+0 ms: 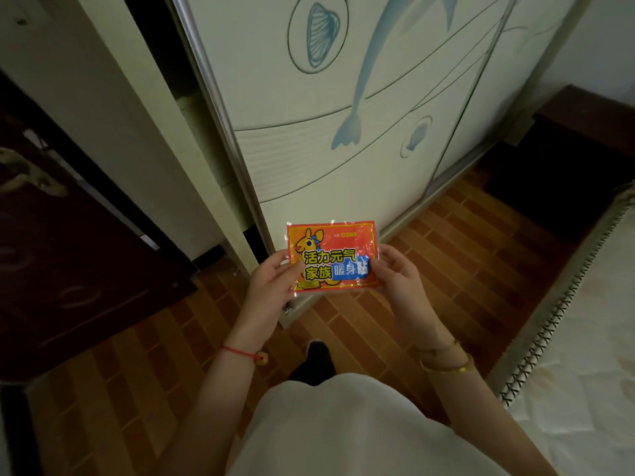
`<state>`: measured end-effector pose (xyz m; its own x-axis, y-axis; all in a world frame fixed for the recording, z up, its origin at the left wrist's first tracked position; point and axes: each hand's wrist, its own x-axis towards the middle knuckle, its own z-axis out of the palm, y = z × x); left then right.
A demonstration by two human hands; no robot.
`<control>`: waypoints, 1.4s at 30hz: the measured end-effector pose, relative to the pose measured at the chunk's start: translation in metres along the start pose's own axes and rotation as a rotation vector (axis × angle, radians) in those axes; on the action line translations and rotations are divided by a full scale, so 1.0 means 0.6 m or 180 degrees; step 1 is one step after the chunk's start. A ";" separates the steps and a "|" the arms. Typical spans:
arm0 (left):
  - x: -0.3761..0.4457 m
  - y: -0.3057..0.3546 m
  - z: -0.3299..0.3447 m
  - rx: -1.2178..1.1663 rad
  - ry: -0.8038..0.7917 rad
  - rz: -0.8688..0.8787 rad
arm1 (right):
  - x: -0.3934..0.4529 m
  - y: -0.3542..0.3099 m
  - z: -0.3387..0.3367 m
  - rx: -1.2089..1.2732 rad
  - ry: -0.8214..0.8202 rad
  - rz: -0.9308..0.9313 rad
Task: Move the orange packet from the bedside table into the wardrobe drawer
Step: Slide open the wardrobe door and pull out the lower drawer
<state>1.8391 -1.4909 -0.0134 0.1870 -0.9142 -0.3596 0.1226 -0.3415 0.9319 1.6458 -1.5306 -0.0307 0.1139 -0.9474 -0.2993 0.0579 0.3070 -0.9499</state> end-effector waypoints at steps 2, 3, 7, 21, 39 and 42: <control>0.022 0.005 0.001 -0.0073 0.0102 0.0018 | 0.038 -0.006 -0.001 -0.0291 0.0045 -0.0103; 0.033 0.008 0.000 -0.0130 0.0170 0.0015 | 0.062 -0.008 -0.004 -0.0569 0.0147 -0.0243; 0.073 0.025 -0.013 -0.0185 0.0382 0.0040 | 0.162 -0.052 0.004 -0.1538 0.0326 -0.0910; 0.184 0.061 -0.067 -0.0312 0.0587 -0.0016 | 0.397 -0.147 0.195 -0.1370 -0.0344 -0.1522; 0.272 0.069 -0.070 -0.0385 0.0358 -0.0161 | 0.464 -0.147 0.187 -0.1244 -0.0213 -0.1605; 0.286 0.075 -0.058 -0.0467 0.0389 -0.0188 | 0.487 -0.159 0.166 -0.1247 -0.0150 -0.1585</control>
<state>1.9106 -1.6556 -0.0348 0.2911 -0.8571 -0.4250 0.2760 -0.3501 0.8951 1.7725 -1.8275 -0.0183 0.2109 -0.9603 0.1826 -0.2509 -0.2337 -0.9394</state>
